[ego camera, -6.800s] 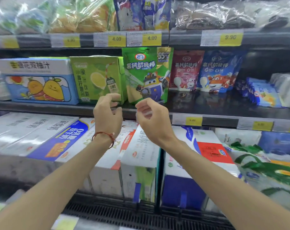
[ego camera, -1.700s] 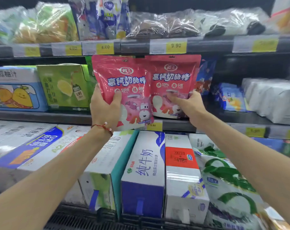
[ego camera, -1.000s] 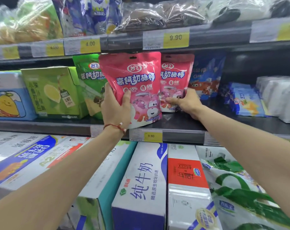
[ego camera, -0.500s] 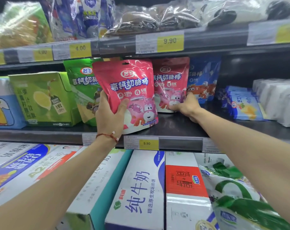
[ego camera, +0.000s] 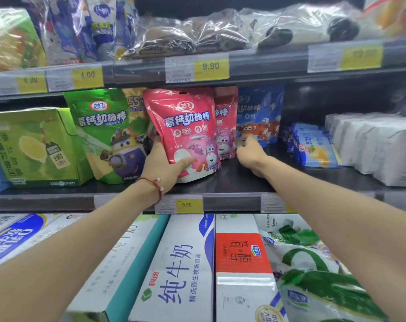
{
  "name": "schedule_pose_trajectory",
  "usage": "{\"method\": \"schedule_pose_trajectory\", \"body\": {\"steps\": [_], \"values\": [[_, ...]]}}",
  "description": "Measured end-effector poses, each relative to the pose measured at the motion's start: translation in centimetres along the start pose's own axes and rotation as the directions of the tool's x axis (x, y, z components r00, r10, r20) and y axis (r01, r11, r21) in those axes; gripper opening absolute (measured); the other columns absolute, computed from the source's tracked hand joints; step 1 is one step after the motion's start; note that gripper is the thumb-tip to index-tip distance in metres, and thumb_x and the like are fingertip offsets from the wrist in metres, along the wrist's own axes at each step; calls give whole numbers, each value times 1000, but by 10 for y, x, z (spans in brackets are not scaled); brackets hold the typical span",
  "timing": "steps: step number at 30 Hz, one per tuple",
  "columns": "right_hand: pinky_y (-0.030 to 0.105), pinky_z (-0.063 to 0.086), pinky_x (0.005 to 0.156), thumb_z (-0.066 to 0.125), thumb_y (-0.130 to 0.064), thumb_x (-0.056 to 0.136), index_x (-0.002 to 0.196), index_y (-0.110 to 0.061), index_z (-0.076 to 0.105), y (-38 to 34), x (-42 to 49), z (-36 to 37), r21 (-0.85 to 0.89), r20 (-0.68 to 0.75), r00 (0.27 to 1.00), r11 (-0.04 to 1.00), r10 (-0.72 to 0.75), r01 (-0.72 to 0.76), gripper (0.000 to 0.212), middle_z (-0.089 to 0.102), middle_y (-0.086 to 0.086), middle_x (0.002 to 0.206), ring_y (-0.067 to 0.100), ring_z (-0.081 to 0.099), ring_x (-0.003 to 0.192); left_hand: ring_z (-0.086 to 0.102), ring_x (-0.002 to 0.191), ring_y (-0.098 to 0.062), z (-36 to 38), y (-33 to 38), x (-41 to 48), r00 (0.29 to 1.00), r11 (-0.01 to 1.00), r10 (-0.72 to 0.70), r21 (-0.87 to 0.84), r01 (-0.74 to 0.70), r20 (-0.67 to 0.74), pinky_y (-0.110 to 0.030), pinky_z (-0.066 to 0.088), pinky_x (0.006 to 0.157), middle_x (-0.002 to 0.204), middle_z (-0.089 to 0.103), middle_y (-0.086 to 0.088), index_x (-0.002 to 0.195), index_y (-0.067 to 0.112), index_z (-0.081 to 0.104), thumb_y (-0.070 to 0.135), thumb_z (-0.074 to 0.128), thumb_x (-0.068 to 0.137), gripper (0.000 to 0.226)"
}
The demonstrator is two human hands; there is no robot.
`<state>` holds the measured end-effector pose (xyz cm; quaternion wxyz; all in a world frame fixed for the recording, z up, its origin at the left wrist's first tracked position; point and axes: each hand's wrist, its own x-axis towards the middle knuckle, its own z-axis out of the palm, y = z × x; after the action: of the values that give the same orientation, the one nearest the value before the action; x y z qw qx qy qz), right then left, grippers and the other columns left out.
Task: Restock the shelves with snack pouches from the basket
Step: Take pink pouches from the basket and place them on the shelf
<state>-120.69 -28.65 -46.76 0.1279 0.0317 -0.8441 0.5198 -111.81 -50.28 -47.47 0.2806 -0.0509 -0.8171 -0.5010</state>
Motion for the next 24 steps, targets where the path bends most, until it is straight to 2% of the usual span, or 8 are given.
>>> {"method": "schedule_pose_trajectory", "body": {"steps": [2, 5, 6, 9, 11, 16, 20, 24], "values": [[28, 40, 95, 45, -3, 101, 143, -4, 42, 1, -2, -4, 1, -42, 999, 1000, 0, 1, 42, 51, 17, 141, 30, 50, 128, 67, 94, -14, 12, 1, 10, 1000, 1000, 3, 10, -3, -22, -32, 61, 64, 114, 66, 1, 126, 20, 51, 22, 86, 71, 65], [25, 37, 92, 42, -3, 102, 147, -6, 42, 0, -8, -6, -1, -46, 999, 1000, -26, 26, 45, 48, 16, 146, 28, 48, 131, 65, 97, -13, 26, 0, 29, 1000, 999, -2, 37, 3, -17, -21, 56, 63, 113, 66, 5, 128, 21, 51, 24, 88, 69, 69], [25, 37, 93, 41, -3, 102, 147, -5, 42, -1, -9, -5, -6, -43, 999, 999, -34, 34, 45, 48, 16, 146, 27, 48, 130, 65, 98, -13, 31, 0, 35, 1000, 998, -14, 56, 14, -8, -22, 56, 68, 114, 65, 6, 128, 21, 51, 27, 88, 67, 71], [29, 40, 99, 43, -3, 101, 143, -2, 45, -1, -7, -3, -31, -26, 998, 998, -53, 53, 42, 51, 17, 144, 30, 49, 131, 65, 102, -19, 46, -5, 50, 999, 996, -34, 79, 35, -17, -42, 57, 86, 115, 66, 3, 124, 20, 50, 36, 89, 59, 78], [28, 39, 96, 42, -2, 101, 141, -1, 45, 1, -4, -2, -40, -18, 998, 997, -64, 64, 40, 52, 16, 143, 31, 50, 131, 62, 106, -22, 55, -6, 57, 998, 994, -35, 106, 41, -51, -40, 52, 94, 118, 64, -1, 124, 16, 47, 32, 88, 64, 74], [33, 41, 105, 45, -4, 101, 140, -2, 47, 5, 0, -2, -57, -20, 997, 995, -80, 79, 39, 52, 17, 142, 31, 51, 131, 57, 111, -30, 67, -6, 68, 990, 982, -25, 182, 51, -140, -27, 39, 85, 121, 60, -12, 126, 7, 43, 23, 83, 75, 67], [36, 41, 107, 46, -4, 100, 138, -4, 49, 4, -2, -3, -62, -10, 995, 993, -100, 100, 38, 51, 16, 143, 31, 50, 130, 56, 113, -35, 69, -6, 71, 983, 958, 9, 282, 43, -181, -37, 45, 90, 125, 57, -17, 125, 5, 39, 23, 83, 75, 69], [38, 44, 111, 48, -3, 99, 133, -6, 58, 1, -12, -8, -54, -20, 994, 993, -106, 105, 36, 54, 15, 141, 30, 52, 129, 48, 124, -38, 67, 2, 63, 986, 916, -17, 392, 81, -165, -44, 41, 101, 137, 44, -20, 139, 2, 30, 21, 81, 76, 83]]}}
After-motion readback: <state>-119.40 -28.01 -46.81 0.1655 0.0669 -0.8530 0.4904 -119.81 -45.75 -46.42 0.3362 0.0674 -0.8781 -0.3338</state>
